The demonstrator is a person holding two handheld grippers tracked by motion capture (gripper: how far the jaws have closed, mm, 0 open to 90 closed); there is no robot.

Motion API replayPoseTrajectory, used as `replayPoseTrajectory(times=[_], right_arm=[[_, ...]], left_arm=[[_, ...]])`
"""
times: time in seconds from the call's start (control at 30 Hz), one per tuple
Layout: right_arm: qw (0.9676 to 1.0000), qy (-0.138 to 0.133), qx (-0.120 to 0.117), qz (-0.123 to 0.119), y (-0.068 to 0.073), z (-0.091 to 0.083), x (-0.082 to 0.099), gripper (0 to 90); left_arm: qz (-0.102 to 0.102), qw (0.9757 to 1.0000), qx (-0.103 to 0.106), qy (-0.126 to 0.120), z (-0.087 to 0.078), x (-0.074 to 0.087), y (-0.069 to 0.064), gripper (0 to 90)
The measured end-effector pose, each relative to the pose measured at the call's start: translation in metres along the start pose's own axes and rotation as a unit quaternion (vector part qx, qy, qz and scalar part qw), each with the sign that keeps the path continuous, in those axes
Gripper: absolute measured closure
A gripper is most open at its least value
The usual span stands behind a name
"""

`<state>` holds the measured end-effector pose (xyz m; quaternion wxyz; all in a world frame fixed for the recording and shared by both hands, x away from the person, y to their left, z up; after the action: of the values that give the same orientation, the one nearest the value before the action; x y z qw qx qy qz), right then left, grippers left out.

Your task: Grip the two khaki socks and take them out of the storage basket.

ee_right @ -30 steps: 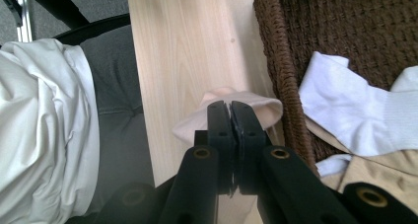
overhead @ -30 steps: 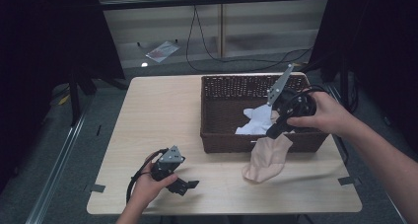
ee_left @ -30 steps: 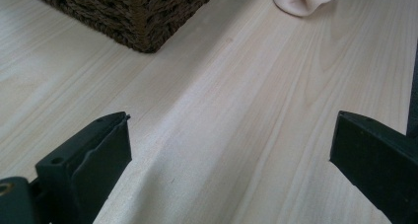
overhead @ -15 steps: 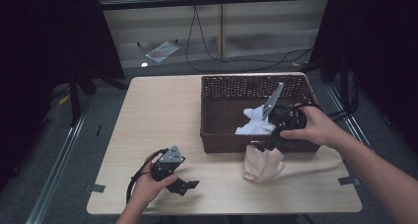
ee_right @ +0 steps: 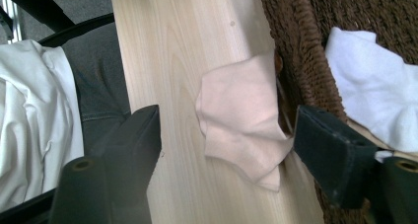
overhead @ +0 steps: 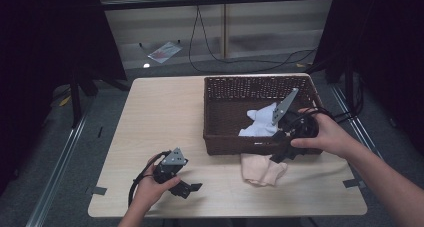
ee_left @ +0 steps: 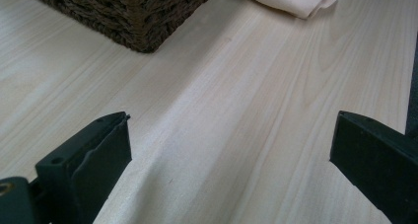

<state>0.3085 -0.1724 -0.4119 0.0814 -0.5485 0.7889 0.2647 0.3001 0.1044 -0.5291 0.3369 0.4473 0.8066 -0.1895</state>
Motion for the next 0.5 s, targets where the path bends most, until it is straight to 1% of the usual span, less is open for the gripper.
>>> replayPoseTrajectory(times=[0.03,0.1,0.13,0.17,0.23,0.3,0.4,0.43,0.47,0.5], right_arm=[[1.0000,0.000,0.002,0.001,0.0000,0.0003,0.0011,23.8],[1.0000,-0.004,0.007,0.000,0.0004,0.0006,0.0024,17.7],[1.0000,-0.004,0.008,0.000,0.0009,0.0003,0.0030,17.1],[0.9998,-0.010,0.016,-0.004,0.0014,0.0003,0.0033,14.3],[0.9998,-0.010,0.017,-0.004,0.0017,0.0001,0.0040,13.7],[0.9996,-0.018,0.022,-0.003,0.0026,0.0001,0.0050,11.1],[0.9995,-0.021,0.025,-0.004,0.0027,-0.0003,0.0066,9.5],[0.9994,-0.023,0.025,-0.001,0.0029,-0.0002,0.0078,8.7],[0.9993,-0.026,0.027,-0.003,0.0027,0.0002,0.0085,8.0],[0.9994,-0.025,0.024,-0.003,0.0039,0.0008,0.0098,8.0]], left_arm=[[0.003,1.0000,0.000,0.001,-0.0002,0.0003,0.0002,1.9],[0.002,1.0000,0.001,-0.001,-0.0006,0.0001,0.0003,1.9],[0.001,1.0000,0.002,-0.003,-0.0007,0.0000,0.0004,1.9],[0.001,1.0000,0.000,-0.001,-0.0010,0.0004,0.0010,1.9],[0.001,1.0000,0.001,-0.003,-0.0007,0.0000,0.0008,1.9],[0.001,1.0000,0.002,-0.003,-0.0006,0.0000,0.0003,1.9],[0.001,1.0000,0.001,-0.003,-0.0008,0.0000,0.0008,1.9],[0.002,1.0000,0.001,-0.003,-0.0009,0.0000,0.0010,1.9],[0.002,1.0000,0.001,-0.003,-0.0009,0.0001,0.0010,1.9],[0.001,1.0000,0.001,-0.003,-0.0009,0.0001,0.0008,1.9]])
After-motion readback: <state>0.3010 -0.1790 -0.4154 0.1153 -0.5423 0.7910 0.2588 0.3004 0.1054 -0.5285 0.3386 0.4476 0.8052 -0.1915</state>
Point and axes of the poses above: each handheld gripper's, and its own axes: z roughly forward along the jaws, x roughly out of its underside, y roughly to its left, the point moved 8 cm from there along z, roughly forward along the jaws, and after that the axes turned 10 degrees about -x, right-handed, at the moved point
